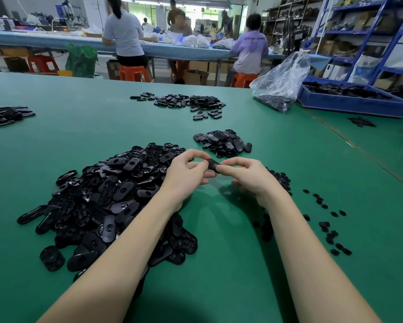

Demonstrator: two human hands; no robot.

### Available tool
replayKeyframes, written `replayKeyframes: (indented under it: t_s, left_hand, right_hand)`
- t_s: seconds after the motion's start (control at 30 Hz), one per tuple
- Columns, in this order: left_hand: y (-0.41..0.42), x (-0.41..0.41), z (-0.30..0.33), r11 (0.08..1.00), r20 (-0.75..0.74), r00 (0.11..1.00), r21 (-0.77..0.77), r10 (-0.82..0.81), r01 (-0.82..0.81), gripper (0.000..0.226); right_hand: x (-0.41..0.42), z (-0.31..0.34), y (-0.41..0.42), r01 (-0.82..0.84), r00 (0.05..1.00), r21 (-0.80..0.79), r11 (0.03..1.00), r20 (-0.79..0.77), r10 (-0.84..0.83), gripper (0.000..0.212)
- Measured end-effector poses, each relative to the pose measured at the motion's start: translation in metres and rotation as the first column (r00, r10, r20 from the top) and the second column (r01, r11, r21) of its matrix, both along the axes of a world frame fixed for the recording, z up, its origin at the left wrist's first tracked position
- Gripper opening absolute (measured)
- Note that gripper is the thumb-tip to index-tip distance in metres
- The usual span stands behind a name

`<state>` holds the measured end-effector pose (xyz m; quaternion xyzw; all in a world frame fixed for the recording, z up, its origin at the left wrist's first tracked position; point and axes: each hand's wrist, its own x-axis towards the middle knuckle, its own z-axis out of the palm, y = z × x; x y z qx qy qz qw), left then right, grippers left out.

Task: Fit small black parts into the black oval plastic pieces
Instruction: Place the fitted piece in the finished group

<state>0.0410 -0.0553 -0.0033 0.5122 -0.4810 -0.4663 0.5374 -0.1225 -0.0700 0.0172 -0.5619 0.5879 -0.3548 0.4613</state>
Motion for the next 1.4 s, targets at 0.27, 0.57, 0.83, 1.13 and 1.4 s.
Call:
replayKeyframes:
  t_s: [0.27,0.57,0.83,1.13,1.4]
  left_hand:
    - [0.000,0.001,0.001,0.997,-0.049,0.997,0.040,-0.067,0.069,0.014]
    - [0.002,0.000,-0.001,0.999,0.023,1.000,0.047,-0.013,0.012,0.017]
    - [0.000,0.000,-0.002,0.997,0.038,0.999,0.079,0.021,-0.024,0.017]
    - [-0.002,0.006,-0.001,0.995,-0.016,1.000,0.097,0.007,-0.005,0.017]
    - [-0.008,0.004,0.003,0.991,-0.226,0.971,0.127,0.071,-0.043,0.019]
  right_hand:
    - [-0.003,0.001,-0.002,-0.040,0.999,-0.028,0.999,0.007,0.040,0.015]
    - [0.002,-0.003,-0.010,-0.049,0.985,-0.163,0.985,-0.173,0.020,0.008]
    - [0.007,-0.012,-0.010,-0.061,0.985,-0.247,0.967,-0.172,0.018,0.011]
    - [0.008,-0.016,-0.007,-0.107,0.977,-0.333,0.937,-0.208,0.038,0.010]
    - [0.005,-0.009,-0.012,-0.130,0.887,-0.489,0.863,-0.446,-0.118,0.016]
